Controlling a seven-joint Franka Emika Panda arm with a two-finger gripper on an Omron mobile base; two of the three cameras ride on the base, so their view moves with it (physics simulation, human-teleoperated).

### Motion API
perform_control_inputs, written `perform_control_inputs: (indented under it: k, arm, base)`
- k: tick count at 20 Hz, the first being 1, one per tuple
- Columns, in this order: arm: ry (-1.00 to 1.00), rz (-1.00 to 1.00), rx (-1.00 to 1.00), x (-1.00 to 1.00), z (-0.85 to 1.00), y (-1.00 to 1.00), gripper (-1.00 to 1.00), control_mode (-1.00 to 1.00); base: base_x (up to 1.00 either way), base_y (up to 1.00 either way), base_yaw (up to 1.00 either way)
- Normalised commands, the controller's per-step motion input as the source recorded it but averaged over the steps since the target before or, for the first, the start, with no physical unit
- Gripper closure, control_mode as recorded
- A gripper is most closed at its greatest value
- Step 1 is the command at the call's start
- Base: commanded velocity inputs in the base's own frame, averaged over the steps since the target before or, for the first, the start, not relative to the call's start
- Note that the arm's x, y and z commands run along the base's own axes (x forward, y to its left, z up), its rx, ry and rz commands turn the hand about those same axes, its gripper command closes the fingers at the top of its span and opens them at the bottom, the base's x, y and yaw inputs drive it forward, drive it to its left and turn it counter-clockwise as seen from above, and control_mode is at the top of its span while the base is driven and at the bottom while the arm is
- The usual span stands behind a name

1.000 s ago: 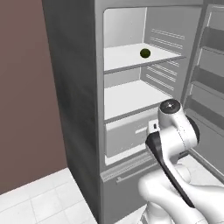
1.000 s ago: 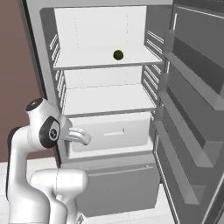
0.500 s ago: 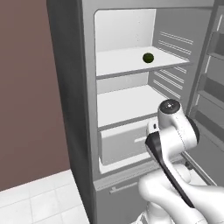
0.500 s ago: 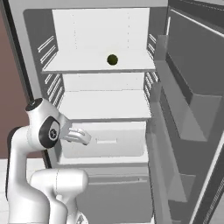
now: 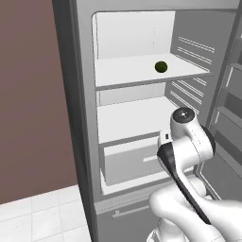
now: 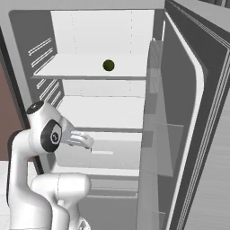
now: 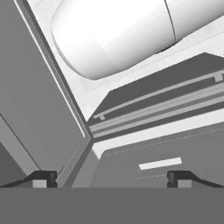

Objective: Place the cold items (lime and tomato) from the fridge in one tupperware on the dining counter. Place the warm items (hot dog and kebab skewer) in the stove area in another tupperware.

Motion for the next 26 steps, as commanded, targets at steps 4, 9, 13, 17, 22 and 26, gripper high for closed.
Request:
perform_control_inputs:
  k: [4,9,13,17,22,26]
  arm:
    - [-0.11,0.00,0.03,0.04,0.02,0.00,-1.00,-1.00]
    - [-0.47,-0.02,0.04,-0.06,0.49,-0.02,-1.00,-1.00]
    - [-0.48,0.01,0.03,-0.21,0.98,-0.01,-1.00,-1.00]
    - [-0.23,0.15,0.01,-0.23,1.00,-0.03,-1.00,-1.00]
    - [-0.01,0.18,-0.02,-0.13,1.00,0.00,-1.00,-1.00]
    - [-0.04,0.12,-0.01,-0.02,1.00,0.00,-1.00,-1.00]
  base:
    - [0.03,-0.01,0.00]
    - [0.00,0.00,0.00]
    - [0.00,0.00,0.00]
    - [0.00,0.00,0.00]
    - [0.00,0.00,0.00]
    - [0.00,0.00,0.00]
